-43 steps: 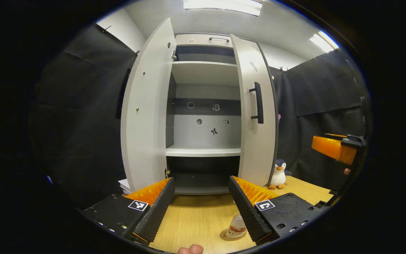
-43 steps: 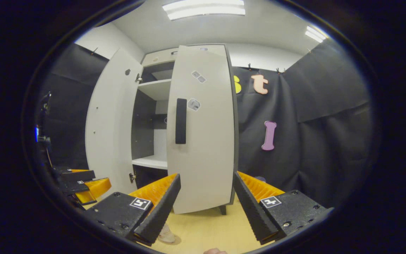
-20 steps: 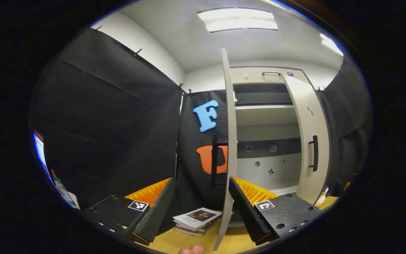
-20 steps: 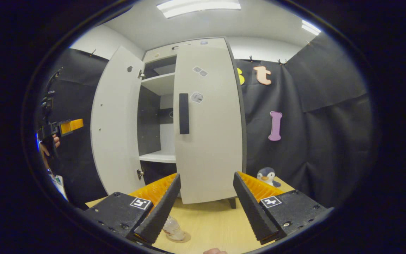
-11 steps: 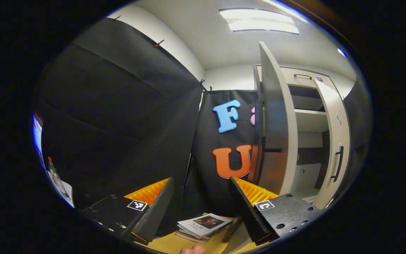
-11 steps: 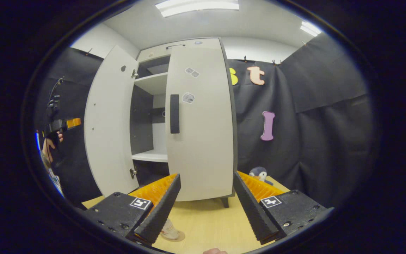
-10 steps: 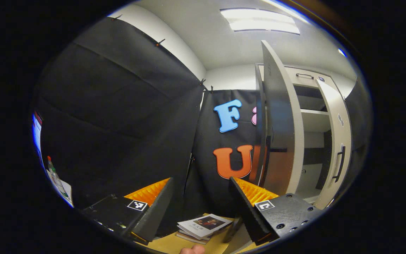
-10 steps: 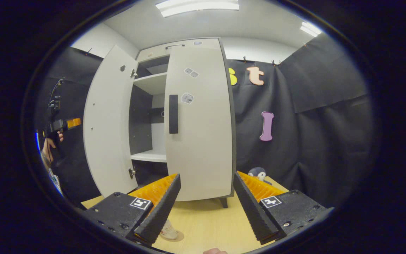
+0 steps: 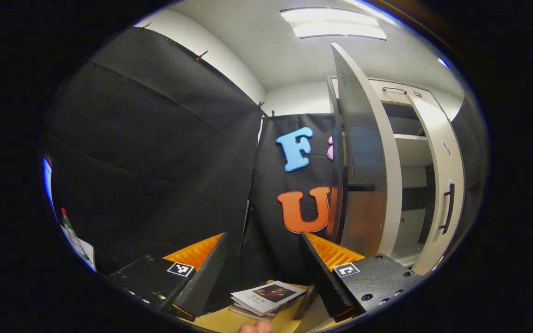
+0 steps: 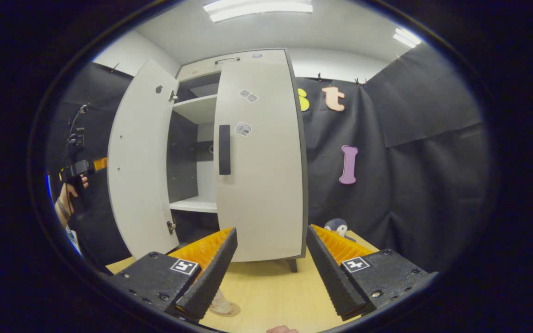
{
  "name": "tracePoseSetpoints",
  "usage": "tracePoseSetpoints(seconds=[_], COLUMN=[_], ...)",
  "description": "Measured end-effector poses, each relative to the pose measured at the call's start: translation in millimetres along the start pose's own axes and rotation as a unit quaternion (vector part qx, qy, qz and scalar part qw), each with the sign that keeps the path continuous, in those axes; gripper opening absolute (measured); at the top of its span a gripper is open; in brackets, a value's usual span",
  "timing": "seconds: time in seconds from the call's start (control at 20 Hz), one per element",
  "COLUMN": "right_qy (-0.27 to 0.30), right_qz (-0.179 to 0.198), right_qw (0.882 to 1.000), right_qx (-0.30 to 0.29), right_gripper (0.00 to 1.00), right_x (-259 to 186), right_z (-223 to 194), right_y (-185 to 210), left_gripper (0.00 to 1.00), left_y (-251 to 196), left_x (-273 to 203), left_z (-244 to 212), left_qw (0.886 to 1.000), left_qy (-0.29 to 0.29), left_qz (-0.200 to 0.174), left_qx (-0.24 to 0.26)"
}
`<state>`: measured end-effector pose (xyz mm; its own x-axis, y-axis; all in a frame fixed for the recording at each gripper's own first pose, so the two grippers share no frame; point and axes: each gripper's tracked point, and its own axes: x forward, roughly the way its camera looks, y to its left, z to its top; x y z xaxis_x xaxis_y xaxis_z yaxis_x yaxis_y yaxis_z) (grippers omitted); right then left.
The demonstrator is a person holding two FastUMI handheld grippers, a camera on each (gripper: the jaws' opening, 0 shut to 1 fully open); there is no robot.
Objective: Grasp the bottle in the cabinet with the left hand and place it on the coaster, then close the right door with the right hand and the left door with the left hand.
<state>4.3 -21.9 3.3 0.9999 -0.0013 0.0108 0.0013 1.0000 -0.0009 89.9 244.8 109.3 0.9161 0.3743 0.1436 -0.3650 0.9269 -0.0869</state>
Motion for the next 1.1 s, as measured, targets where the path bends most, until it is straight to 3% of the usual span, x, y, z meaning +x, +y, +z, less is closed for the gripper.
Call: tracePoseSetpoints(seconds=[0.3,0.65,0.7,0.8,0.9,1.1], right_qy=[-0.006,-0.005,-0.006,-0.012,-0.013,-0.012], right_qz=[0.006,-0.009,-0.011,-0.018,-0.029,-0.046], right_qw=[1.0,1.0,1.0,1.0,0.999,0.999], right_qx=[-0.001,0.004,0.004,0.0,-0.004,0.005], right_gripper=[0.98,0.98,0.98,0.98,0.98,0.98], right_x=[0.1,-1.2,-2.9,-5.2,-8.0,-13.2], right_z=[1.9,2.9,4.0,8.4,8.4,4.8], right_y=[-0.9,-15.8,-18.0,-23.4,-31.3,-38.0], left_gripper=[0.93,0.93,0.99,0.94,0.99,0.99], left_y=[-31.2,-104.1,-115.0,-135.4,-144.6,-148.3], left_x=[-8.4,-14.9,-14.9,-10.6,-8.9,-12.7], left_z=[-3.0,-6.2,-5.4,-2.6,0.4,3.0], left_qw=[0.999,0.993,0.992,0.99,0.989,0.989], left_qy=[0.009,0.016,0.013,0.006,0.001,0.001], left_qz=[-0.024,-0.105,-0.115,-0.13,-0.136,-0.144], left_qx=[-0.026,-0.046,-0.049,-0.052,-0.051,-0.046])
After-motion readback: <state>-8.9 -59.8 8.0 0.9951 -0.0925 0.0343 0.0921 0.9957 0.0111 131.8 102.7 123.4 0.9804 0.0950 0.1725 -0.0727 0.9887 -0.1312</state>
